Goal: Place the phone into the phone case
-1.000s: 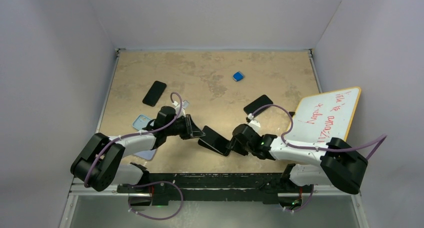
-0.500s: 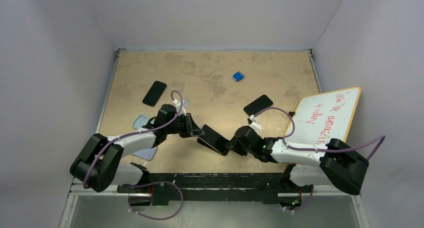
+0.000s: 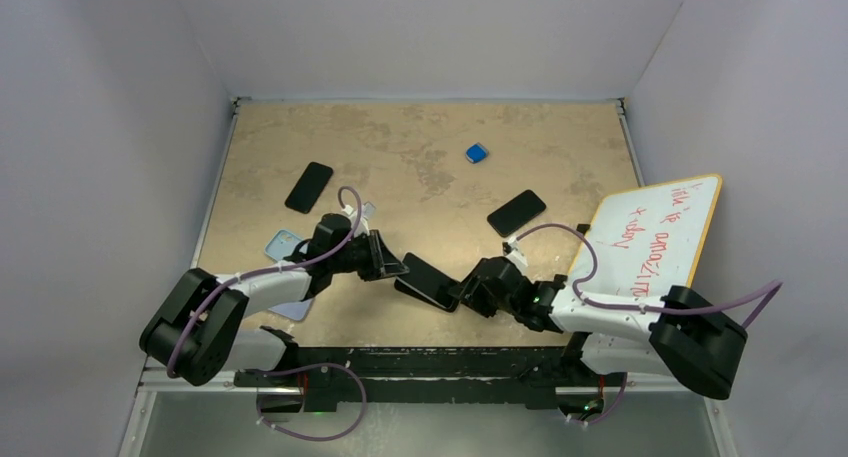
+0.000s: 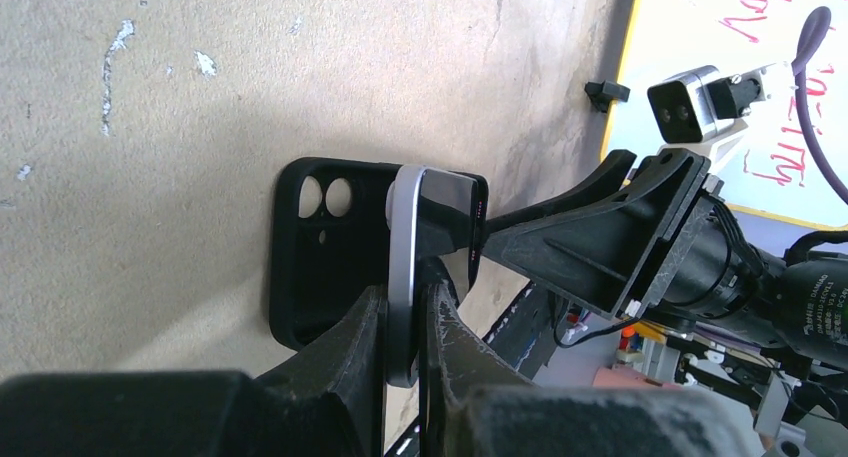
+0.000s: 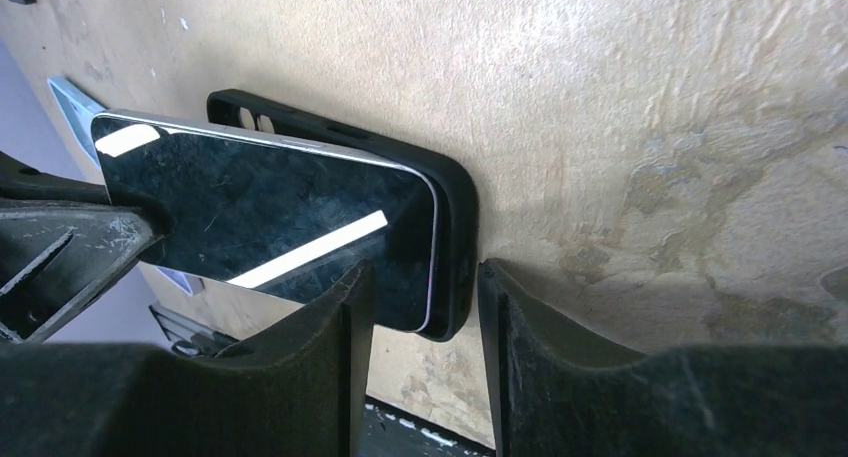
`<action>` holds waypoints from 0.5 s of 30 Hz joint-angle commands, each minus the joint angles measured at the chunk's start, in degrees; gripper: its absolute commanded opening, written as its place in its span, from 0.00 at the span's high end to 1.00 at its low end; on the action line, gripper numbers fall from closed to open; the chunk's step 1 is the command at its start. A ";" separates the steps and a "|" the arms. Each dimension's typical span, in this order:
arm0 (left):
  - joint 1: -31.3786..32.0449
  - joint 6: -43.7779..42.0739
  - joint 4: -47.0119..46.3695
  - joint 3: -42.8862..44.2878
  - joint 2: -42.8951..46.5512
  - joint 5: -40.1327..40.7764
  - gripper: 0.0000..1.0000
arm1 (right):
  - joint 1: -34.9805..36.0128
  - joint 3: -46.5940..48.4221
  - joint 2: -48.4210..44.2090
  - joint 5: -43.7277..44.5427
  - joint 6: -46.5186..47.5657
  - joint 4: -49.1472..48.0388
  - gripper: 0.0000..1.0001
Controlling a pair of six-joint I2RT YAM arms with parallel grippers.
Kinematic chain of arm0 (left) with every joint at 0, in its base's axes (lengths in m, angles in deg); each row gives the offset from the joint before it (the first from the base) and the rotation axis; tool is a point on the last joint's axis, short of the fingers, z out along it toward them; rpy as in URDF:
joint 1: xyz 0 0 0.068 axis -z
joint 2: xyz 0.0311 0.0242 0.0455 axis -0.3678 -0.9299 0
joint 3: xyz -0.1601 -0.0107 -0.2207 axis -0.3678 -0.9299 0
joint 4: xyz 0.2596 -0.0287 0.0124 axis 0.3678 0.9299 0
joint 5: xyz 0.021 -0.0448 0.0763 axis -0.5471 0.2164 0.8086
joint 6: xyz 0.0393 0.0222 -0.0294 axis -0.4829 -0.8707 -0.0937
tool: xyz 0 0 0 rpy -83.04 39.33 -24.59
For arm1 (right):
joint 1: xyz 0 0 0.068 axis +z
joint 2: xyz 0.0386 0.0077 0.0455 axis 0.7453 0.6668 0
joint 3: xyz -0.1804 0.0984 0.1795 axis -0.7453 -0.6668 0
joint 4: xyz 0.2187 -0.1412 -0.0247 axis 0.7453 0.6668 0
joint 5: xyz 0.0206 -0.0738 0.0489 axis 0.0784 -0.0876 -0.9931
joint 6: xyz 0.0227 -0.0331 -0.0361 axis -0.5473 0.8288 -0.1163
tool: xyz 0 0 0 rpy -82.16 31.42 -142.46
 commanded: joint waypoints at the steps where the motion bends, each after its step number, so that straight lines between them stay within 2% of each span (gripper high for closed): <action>1: 0.36 -3.40 6.23 0.09 0.38 6.27 1.00 | 0.04 1.02 2.15 -2.24 -1.33 0.50 0.56; 7: 0.74 -4.39 3.97 -1.81 -0.63 7.34 1.00 | 0.17 -0.64 3.62 -4.06 -2.42 -7.50 0.63; 11: 2.68 -1.83 1.57 -3.43 -1.90 7.81 1.00 | 0.53 -0.99 5.09 -4.75 -3.42 -11.80 0.66; 15: 4.25 -3.50 2.43 -2.10 -3.69 8.75 0.95 | 0.96 -1.44 5.56 -4.27 -3.77 -13.44 0.67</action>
